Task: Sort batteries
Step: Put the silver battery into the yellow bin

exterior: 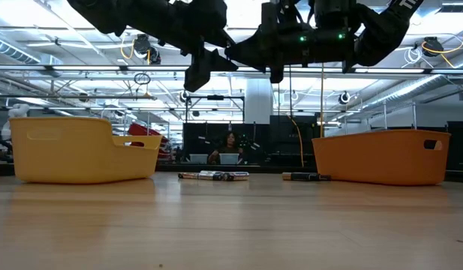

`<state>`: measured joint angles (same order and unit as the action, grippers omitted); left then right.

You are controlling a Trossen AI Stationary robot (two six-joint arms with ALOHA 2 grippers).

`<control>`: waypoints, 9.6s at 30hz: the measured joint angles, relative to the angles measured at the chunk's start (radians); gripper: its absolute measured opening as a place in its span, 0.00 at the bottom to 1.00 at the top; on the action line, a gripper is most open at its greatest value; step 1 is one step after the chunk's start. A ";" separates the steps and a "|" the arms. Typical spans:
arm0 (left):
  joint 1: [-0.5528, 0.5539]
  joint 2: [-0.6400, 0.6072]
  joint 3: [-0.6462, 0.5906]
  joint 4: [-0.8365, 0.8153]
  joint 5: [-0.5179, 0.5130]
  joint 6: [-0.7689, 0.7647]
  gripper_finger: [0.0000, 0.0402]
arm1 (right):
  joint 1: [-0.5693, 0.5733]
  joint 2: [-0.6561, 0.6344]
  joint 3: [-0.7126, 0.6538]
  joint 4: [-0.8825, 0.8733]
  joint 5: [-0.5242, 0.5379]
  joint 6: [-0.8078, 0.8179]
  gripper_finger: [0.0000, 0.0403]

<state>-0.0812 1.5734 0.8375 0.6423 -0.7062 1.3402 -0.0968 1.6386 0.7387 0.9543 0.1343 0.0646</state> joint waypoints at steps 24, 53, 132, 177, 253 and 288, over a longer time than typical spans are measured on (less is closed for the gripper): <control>-0.079 -0.002 0.000 -0.142 -0.233 -0.172 0.50 | -0.041 -0.274 -0.001 -0.395 -0.032 -0.068 0.47; -0.185 -0.384 -0.001 -1.359 0.060 -1.806 0.95 | -0.197 -0.489 0.000 -0.632 -0.060 -0.140 0.47; 0.299 0.269 0.266 -0.982 0.596 -1.098 0.53 | -0.195 -0.476 0.000 -0.800 -0.214 -0.211 0.47; 0.226 0.280 0.315 -1.282 0.534 -1.014 0.50 | -0.195 -0.476 0.001 -0.802 -0.215 -0.214 0.47; 0.132 0.261 0.509 -1.452 0.567 -1.244 0.39 | -0.170 -0.481 0.000 -0.869 -0.219 -0.219 0.47; 0.309 0.417 0.508 -1.254 0.639 -0.878 0.29 | -0.165 -0.631 0.000 -1.049 -0.212 -0.224 0.47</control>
<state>0.2279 1.9903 1.3453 -0.6113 -0.0675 0.4618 -0.2615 1.0077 0.7383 -0.0944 -0.0780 -0.1591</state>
